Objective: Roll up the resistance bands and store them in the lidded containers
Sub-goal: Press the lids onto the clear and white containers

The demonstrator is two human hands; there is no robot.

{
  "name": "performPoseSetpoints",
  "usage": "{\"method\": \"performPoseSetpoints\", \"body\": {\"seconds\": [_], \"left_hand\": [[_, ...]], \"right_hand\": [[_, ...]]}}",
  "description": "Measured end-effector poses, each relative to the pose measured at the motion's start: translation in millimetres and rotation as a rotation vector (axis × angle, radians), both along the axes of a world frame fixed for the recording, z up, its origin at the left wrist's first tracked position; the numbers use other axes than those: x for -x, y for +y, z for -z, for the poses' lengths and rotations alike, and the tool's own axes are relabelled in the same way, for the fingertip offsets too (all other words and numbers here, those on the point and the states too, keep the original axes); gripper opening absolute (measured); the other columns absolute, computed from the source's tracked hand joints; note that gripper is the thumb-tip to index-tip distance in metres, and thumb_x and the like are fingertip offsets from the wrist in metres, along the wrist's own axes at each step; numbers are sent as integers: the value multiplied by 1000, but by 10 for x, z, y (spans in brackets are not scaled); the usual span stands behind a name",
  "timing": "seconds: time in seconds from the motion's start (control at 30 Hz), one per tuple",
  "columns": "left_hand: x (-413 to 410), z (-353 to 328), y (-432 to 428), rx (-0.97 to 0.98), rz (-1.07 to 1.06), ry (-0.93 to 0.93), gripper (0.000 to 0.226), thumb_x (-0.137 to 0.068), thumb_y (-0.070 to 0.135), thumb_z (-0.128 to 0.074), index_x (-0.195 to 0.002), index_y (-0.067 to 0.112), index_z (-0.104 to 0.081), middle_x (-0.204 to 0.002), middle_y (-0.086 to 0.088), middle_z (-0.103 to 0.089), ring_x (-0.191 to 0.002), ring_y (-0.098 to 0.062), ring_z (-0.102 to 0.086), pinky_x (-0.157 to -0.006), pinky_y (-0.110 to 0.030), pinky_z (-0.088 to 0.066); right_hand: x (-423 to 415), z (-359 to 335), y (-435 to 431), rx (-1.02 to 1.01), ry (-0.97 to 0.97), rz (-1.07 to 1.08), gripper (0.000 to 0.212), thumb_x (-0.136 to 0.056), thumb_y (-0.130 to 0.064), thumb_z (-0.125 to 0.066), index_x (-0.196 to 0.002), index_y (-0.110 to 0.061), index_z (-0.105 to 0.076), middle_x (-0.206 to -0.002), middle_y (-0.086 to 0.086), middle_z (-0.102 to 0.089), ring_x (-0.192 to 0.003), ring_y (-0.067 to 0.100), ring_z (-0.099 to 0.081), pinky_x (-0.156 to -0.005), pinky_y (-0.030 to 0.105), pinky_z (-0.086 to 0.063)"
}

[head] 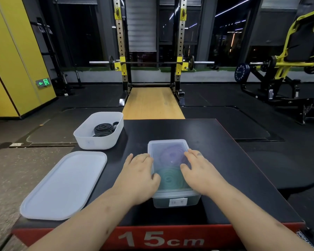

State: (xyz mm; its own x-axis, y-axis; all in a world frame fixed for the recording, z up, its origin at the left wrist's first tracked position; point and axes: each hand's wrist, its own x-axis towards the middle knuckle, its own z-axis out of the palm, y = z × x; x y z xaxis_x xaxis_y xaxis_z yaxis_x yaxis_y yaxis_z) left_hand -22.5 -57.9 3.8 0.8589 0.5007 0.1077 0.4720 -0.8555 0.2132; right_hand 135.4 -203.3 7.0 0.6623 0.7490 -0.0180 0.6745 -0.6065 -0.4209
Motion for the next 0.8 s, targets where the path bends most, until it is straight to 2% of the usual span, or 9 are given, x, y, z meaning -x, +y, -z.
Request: {"method": "performPoseSetpoints", "body": {"seconds": [0.07, 0.13, 0.2, 0.27, 0.4, 0.57, 0.67, 0.73, 0.8], "left_hand": [[-116, -77, 27, -65, -44, -1, 29, -100, 45, -36, -108, 20, -47, -119, 3, -51, -123, -22, -47, -118, -40, -25], [-225, -115, 57, -125, -62, 11, 32, -101, 53, -33, -101, 22, -42, -115, 0, -51, -117, -24, -48, -112, -41, -30], [-309, -97, 113, -142, -44, 39, 43, -102, 57, -28, -113, 19, -46, -134, -4, -50, -134, -25, -40, -118, -44, -24], [-350, -66, 160, -94, -15, 117, 64, -103, 58, -23, -149, 14, -35, -166, -9, -22, -156, -23, -11, -126, -48, -7], [-363, 3, 206, -12, 14, 198, 79, -103, 63, -15, -163, 15, 0, -171, -6, 11, -157, -16, 15, -127, -45, 6], [-434, -6, 259, -96, 20, 208, 80, -100, 67, -15, -160, 13, -22, -170, -11, -11, -158, -21, 0, -127, -48, 4], [-552, -117, 265, -109, -11, 178, 68, -99, 65, -21, -134, 16, -52, -148, -12, -45, -146, -26, -30, -126, -50, -7], [-628, -152, 256, -140, -43, 151, 56, -101, 60, -26, -126, 17, -53, -134, -10, -49, -132, -28, -41, -121, -48, -19], [-683, -126, 258, -164, -62, 83, 49, -102, 55, -31, -129, 17, -49, -133, -8, -46, -128, -28, -42, -116, -44, -27]], "right_hand": [[-57, -57, 66, -1, -87, 15, 46, -105, -36, -36, -144, -16, -49, -150, 1, -42, -136, 25, -46, -114, 39, -36], [-119, -81, 130, -15, -129, 14, 46, -106, -38, -35, -144, -15, -48, -146, 4, -42, -135, 26, -45, -113, 38, -36], [-178, -53, 196, 48, -138, -49, 59, -108, -42, -31, -160, -15, -27, -167, 8, -22, -153, 26, -24, -125, 38, -22], [-226, 1, 246, 126, -154, -114, 65, -109, -46, -25, -166, -19, -9, -174, 6, 2, -160, 20, 2, -130, 40, -5], [-245, 54, 257, 136, -106, -145, 65, -109, -50, -23, -166, -24, -3, -173, 0, 13, -159, 14, 13, -130, 39, 1], [-270, 38, 285, 171, -74, -161, 67, -108, -50, -25, -166, -22, -7, -174, 0, 8, -160, 14, 10, -130, 35, 0], [-335, -21, 348, 148, -177, -136, 54, -106, -42, -30, -153, -16, -40, -165, 6, -28, -153, 25, -21, -125, 37, -20], [-377, -63, 424, 95, -245, -95, 44, -104, -36, -33, -138, -14, -52, -147, 7, -44, -137, 26, -38, -117, 38, -32], [-425, -58, 503, 67, -259, -99, 49, -104, -34, -33, -146, -14, -47, -155, 10, -38, -145, 28, -33, -121, 39, -27]]}}
